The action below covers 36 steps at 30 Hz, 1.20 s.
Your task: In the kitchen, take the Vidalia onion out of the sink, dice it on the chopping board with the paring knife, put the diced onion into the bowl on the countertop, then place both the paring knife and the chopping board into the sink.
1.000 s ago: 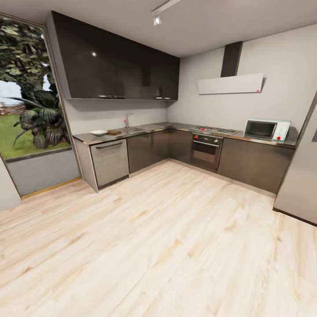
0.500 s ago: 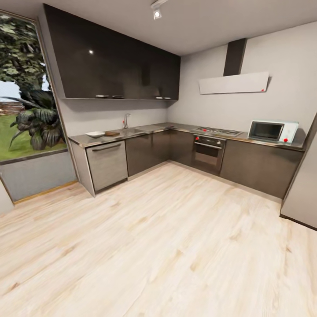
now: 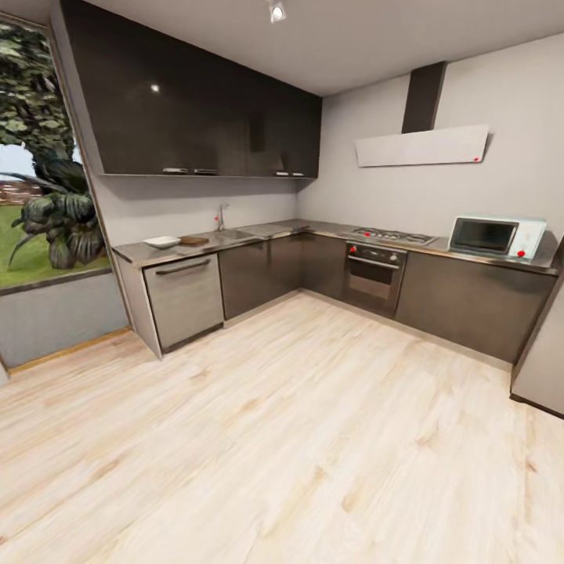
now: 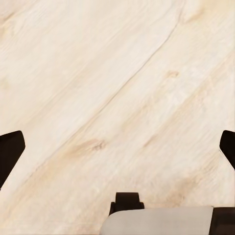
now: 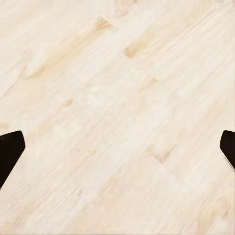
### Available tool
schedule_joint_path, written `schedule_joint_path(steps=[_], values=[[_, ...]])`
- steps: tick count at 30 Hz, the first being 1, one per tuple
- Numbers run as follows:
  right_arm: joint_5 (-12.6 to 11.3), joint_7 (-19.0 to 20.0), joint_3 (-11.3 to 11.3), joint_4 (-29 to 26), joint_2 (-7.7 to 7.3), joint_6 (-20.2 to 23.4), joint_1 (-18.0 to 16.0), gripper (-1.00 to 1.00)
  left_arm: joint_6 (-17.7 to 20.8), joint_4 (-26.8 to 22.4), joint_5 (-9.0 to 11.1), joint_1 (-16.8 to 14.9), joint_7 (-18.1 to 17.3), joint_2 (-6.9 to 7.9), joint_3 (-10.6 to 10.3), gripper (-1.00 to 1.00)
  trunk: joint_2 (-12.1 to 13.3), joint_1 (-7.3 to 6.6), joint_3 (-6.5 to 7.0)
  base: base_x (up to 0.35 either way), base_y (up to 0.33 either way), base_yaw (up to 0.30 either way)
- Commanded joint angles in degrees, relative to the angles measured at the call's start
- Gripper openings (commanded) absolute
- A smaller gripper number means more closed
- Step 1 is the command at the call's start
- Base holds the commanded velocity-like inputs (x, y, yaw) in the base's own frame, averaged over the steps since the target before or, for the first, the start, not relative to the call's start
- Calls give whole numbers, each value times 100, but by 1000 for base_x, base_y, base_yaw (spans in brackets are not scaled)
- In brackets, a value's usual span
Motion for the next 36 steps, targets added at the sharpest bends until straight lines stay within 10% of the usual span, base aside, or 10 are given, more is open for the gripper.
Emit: schedule_joint_path(steps=[1,36], values=[[4,-16,1,-1,1,-12,-1,100,-15,1,3,-2,-8,0,5,100,-2,3,-5,316,-88,0],[4,-16,1,-1,1,-12,-1,100,-24,1,3,-2,-8,6,5,100,-2,3,-5,308,-38,0]])
